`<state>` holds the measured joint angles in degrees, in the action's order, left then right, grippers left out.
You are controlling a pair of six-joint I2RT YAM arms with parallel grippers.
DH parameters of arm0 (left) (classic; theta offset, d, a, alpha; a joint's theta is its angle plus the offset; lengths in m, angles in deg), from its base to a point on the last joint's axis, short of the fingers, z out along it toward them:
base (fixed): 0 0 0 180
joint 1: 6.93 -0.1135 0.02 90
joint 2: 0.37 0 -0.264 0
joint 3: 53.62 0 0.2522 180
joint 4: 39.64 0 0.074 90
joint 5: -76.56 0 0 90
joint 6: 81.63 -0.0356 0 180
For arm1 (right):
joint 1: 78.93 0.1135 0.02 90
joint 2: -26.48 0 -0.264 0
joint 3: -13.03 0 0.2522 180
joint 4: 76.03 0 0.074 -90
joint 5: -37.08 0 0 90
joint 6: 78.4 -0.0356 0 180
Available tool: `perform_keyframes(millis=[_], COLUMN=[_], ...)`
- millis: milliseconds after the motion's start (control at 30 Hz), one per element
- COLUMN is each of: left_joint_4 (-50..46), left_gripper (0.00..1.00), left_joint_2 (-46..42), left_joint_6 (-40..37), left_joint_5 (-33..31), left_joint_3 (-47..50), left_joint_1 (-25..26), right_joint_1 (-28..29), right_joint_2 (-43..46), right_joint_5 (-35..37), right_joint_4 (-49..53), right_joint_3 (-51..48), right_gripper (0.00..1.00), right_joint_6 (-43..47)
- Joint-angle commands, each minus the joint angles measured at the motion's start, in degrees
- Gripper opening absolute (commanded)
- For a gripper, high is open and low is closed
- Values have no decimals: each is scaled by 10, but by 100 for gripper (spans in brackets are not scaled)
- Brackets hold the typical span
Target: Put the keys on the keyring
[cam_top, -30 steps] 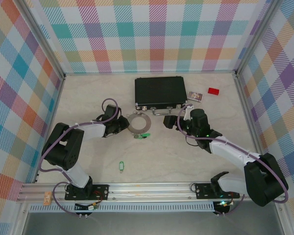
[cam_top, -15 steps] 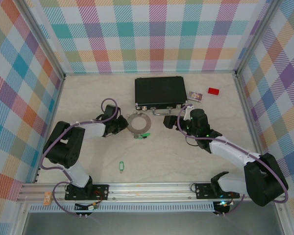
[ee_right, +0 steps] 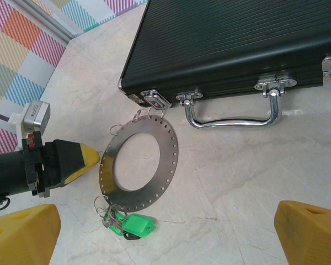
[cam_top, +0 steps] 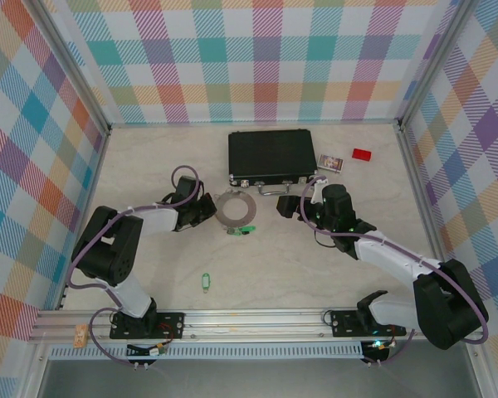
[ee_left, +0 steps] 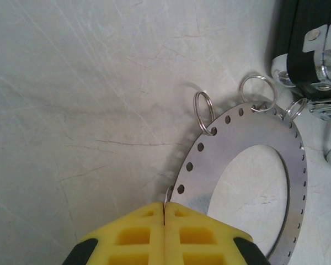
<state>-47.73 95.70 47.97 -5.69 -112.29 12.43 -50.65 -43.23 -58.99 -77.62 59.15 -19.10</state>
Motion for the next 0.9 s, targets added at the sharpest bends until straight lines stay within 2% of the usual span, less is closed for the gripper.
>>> perform_keyframes(millis=[0,300,667,867], left_joint_4=[-27,-120,-233,-221], left_gripper=[0,0,0,0], left_joint_2=[-32,-98,-174,-208], left_joint_6=[-16,-79,-209,-290], left_joint_5=[3,-52,-139,-150], left_joint_3=[-9,-44,-123,-140], left_joint_1=[-4,29,98,148], right_joint_1=[6,6,5,6], right_joint_2=[2,17,40,56], right_joint_5=[-6,-1,4,14], right_joint_4=[1,1,-2,-13], right_joint_3=[19,13,5,-7], right_gripper=[99,99,99,99], right_joint_6=[1,1,0,1])
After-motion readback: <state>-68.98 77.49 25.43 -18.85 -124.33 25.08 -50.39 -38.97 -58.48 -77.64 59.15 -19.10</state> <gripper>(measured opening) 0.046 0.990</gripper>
